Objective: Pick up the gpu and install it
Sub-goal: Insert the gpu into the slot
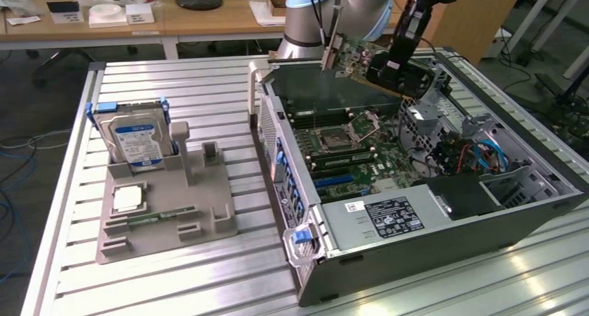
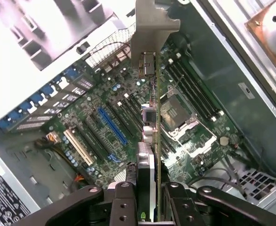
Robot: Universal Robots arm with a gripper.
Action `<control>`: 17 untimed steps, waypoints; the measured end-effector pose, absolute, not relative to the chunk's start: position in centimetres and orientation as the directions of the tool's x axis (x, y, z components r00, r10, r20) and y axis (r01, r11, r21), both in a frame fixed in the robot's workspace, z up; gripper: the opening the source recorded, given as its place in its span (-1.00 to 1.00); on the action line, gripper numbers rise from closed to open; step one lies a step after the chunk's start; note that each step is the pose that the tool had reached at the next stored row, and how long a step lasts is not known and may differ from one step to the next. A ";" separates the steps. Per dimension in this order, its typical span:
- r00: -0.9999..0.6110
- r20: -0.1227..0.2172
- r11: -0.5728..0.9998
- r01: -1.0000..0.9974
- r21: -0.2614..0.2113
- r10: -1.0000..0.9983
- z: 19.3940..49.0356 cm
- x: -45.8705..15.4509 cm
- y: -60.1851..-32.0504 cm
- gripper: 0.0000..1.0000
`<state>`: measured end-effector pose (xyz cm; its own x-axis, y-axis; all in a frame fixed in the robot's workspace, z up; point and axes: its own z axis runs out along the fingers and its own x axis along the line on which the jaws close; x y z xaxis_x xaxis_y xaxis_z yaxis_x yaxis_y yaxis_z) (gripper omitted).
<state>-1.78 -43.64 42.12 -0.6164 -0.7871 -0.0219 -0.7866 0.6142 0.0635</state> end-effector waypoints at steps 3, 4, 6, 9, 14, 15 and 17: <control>-0.587 -0.030 0.585 -0.810 0.053 -0.809 42.1 -1.8 -43.6 -0.44; -0.577 -0.034 0.576 -0.816 0.048 -0.816 42.1 -1.8 -43.6 -0.44; -0.562 -0.040 0.561 -0.827 0.039 -0.826 42.0 -1.8 -43.6 -0.44; -0.554 -0.043 0.553 -0.833 0.034 -0.832 42.0 -1.8 -43.7 -0.44; -0.484 -0.044 0.483 -0.875 0.033 -0.874 41.8 -1.8 -43.6 -0.44; -0.468 -0.044 0.467 -0.884 0.033 -0.883 41.7 -1.8 -43.6 -0.44; -0.436 -0.044 0.435 -0.900 0.033 -0.899 41.6 -1.8 -43.6 -0.44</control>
